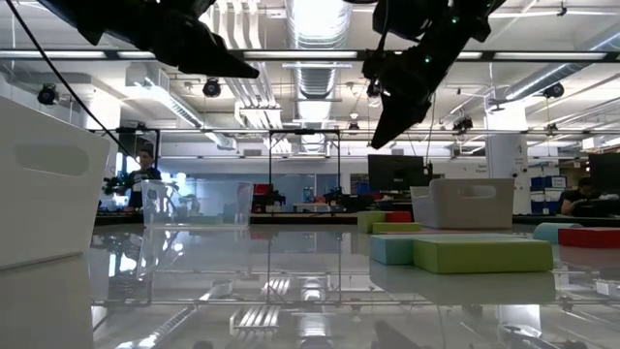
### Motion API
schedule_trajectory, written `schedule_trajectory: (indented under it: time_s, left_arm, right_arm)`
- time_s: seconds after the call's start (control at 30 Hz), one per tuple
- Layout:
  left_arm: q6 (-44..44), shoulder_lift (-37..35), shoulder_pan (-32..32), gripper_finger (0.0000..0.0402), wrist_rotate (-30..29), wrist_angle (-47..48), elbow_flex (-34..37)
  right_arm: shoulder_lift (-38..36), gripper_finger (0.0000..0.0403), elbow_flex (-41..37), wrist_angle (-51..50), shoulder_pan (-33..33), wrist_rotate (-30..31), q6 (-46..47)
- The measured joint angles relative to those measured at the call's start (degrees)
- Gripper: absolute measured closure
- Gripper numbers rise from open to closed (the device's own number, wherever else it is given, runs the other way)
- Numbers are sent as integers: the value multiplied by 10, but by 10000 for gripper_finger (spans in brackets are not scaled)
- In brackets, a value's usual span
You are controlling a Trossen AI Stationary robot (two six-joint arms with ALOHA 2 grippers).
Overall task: Sort & place blocks by color
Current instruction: Put the top red block into the gray bin
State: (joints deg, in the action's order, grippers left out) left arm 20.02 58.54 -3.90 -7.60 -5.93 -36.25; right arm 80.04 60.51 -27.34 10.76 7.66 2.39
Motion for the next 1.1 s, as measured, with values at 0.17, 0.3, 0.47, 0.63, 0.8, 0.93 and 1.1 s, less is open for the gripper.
schedule_trajectory:
  time_s: [0.17, 0.3, 0.47, 0.63, 0.8, 0.93, 1.1]
  left_arm:
    - [-1, 0, 0, 192, 0, 0, 0]
    - [-1, 0, 0, 192, 0, 1, 0]
    - [-1, 0, 0, 192, 0, 1, 0]
    - [-1, 0, 0, 192, 0, 5, 0]
    - [-1, 0, 0, 192, 0, 5, 0]
    - [-1, 0, 0, 192, 0, 5, 1]
    - [-1, 0, 0, 192, 0, 5, 1]
  right_arm:
    - [34, 344, 12, -2, 0, 0, 0]
    - [54, 324, 21, -35, 0, -1, -4]
    - [74, 264, 40, -74, 1, 12, 87]
    - [90, 218, 58, -105, -1, 38, 290]
    - [107, 206, 60, -109, -9, 12, 369]
    - [129, 209, 59, -138, -10, 14, 406]
    - [159, 211, 59, -143, -12, 14, 417]
